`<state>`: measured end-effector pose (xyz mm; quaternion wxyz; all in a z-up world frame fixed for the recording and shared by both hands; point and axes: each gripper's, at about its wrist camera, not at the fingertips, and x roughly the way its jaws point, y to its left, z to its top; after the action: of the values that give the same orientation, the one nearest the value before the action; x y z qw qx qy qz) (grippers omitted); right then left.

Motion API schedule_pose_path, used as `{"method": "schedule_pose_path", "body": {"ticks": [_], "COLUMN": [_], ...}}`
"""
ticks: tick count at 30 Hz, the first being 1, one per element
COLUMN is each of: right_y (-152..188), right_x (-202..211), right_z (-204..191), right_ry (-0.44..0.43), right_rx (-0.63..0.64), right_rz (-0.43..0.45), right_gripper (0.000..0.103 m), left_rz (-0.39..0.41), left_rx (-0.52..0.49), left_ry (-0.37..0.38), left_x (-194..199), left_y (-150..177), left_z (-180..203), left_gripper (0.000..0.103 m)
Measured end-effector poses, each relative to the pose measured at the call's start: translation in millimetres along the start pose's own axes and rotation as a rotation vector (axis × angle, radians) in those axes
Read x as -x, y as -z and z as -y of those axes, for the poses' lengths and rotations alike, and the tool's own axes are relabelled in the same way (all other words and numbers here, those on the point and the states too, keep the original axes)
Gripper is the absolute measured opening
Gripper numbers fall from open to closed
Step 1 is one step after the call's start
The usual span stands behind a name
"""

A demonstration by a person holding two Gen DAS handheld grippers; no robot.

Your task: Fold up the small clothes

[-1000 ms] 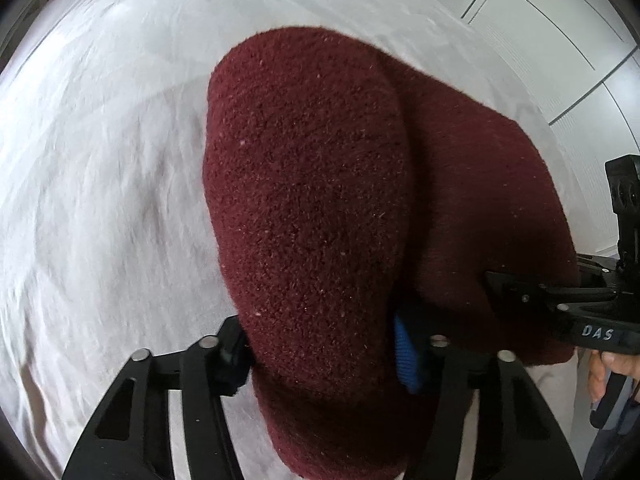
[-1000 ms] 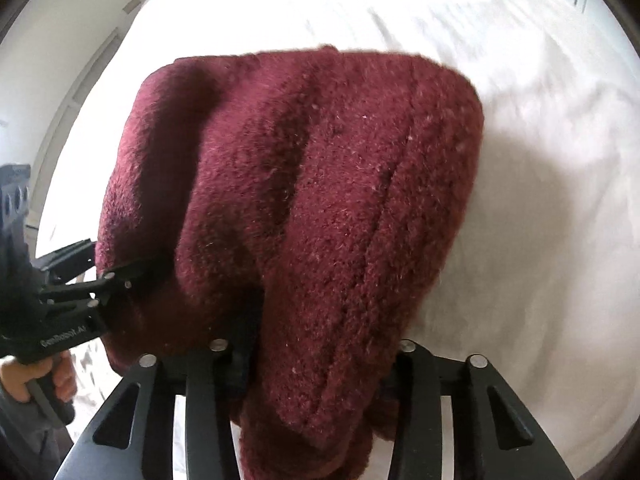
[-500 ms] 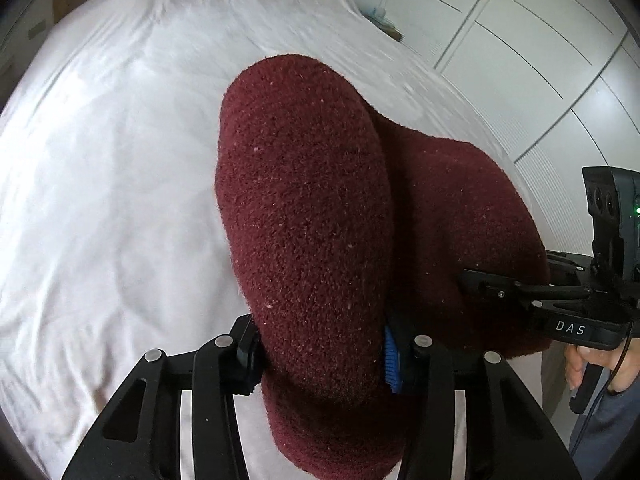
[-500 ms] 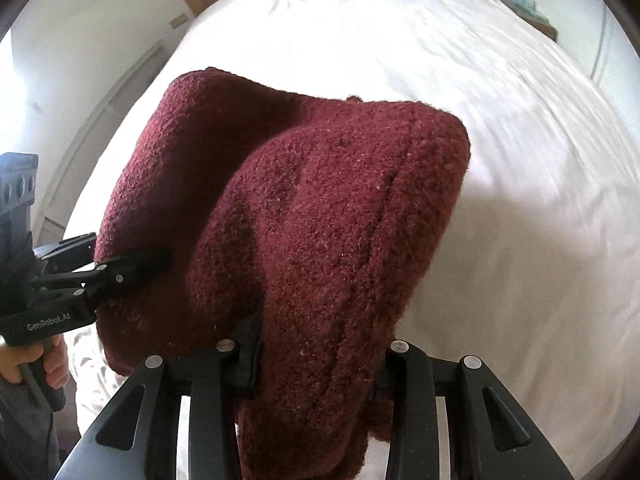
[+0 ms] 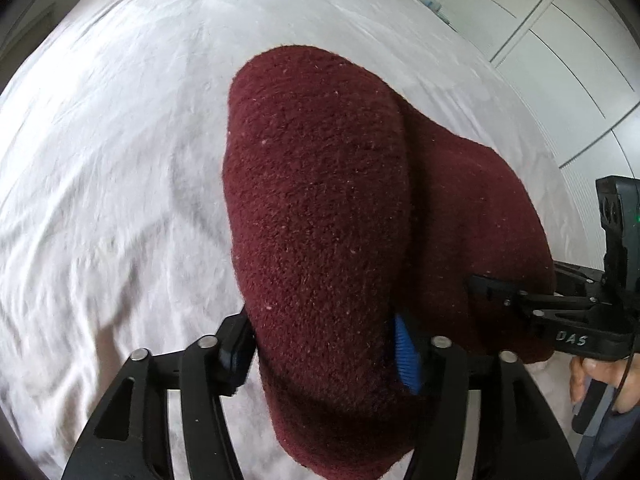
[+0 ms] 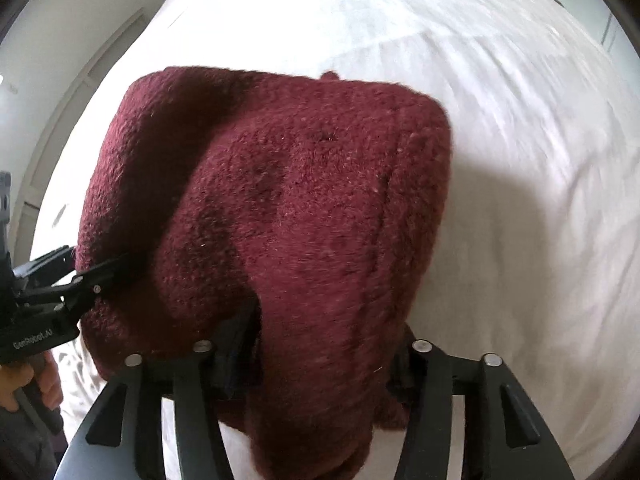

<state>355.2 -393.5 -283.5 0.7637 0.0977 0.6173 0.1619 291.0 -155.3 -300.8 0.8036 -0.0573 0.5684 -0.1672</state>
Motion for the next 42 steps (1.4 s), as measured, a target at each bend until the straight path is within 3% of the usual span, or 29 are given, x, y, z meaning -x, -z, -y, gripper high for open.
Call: {"method": "schedule_pose_path", "body": {"ticks": [1,6,8,12,17,24,25,26,28,34,42], "right_y": [-1.1,-13.8,-2.4,16.8,36.1,49.3,52.3,53.7,58.2,68.3,70.0], "right_x": [1.0,14.3,35.1,64.4,63.8,40.6,39.1,33.9,21.9,5.8,42.7], "right_z": [3.0,-7.1,-15.6,-17.4,-36.6,-16.5,-12.2,-7.6,4.7,22.9,4.1], "right_ry": [-0.004,0.043,0.074,0.104,0.126,0.187,0.22,0.242,0.261,0.177,0.212], "right_rx": [-0.008,0.027,0.051,0.097,0.13,0.092,0.095,0.094,0.074,0.011,0.044], "right_rz": [-0.004,0.027,0.07,0.138,0.177,0.186,0.179,0.174,0.169,0.19,0.232], "right_gripper": [0.057,0.063,0.078,0.082,0.086,0.086,0.087,0.1,0.102,0.102,0.102], "left_rz": [-0.002,-0.035,-0.052,-0.025,0.004,0.068,0.071,0.067,0.062,0.121,0.153], "left_rx": [-0.002,0.03,0.046,0.038,0.052,0.029,0.026,0.018,-0.02,-0.018,0.0], "left_ry": [-0.006,-0.039,-0.065,-0.089,-0.115,-0.149,-0.161,-0.171,-0.176,-0.167,-0.198], "left_x": [5.7,9.1,13.3,37.0,56.7,55.3,53.6,50.4,32.9,18.4,47.4], "left_y": [-1.1,-19.3,-26.5,-34.9,-10.5,3.5,4.4,6.9,3.9,19.7,21.3], "left_z": [-15.3,-14.1,-12.0,-12.7,-22.0,-27.4,-28.5,-29.5,-22.8,-28.0,-19.6], "left_gripper": [0.062,0.07,0.075,0.102,0.102,0.102,0.102,0.102,0.102,0.103,0.102]}}
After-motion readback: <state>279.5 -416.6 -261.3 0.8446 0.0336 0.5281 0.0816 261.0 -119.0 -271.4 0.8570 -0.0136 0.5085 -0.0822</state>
